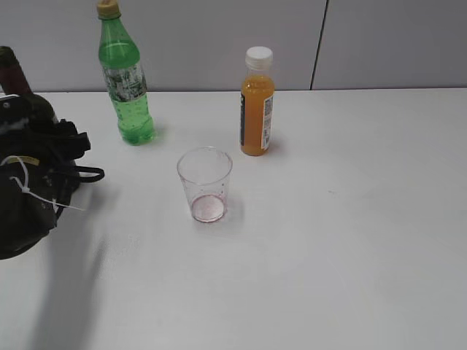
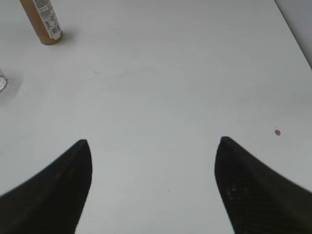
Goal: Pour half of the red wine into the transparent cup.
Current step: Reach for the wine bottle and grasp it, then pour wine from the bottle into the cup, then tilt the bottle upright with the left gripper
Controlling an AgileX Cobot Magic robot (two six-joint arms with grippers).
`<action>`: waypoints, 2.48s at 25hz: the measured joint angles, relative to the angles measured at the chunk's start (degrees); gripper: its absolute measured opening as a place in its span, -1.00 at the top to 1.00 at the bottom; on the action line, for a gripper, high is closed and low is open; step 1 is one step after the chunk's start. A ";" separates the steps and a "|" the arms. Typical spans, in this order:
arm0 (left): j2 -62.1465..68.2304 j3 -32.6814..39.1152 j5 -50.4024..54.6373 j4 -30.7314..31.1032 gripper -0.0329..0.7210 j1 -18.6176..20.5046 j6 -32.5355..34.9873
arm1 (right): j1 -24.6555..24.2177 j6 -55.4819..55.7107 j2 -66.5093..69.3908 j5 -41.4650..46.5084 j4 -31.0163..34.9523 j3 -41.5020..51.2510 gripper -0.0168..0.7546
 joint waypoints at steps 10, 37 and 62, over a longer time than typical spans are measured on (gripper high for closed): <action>2.61 -2.44 -0.05 -1.35 -0.76 0.40 0.00 | 0.00 -0.04 0.00 0.00 0.00 0.00 -0.57; -12.52 8.95 4.27 7.22 -0.54 -2.58 10.73 | 0.00 -0.05 0.00 0.00 0.00 0.00 -0.57; -14.14 4.16 4.80 -4.41 -0.54 -11.28 58.37 | 0.00 -0.09 0.00 0.00 0.00 0.00 -0.57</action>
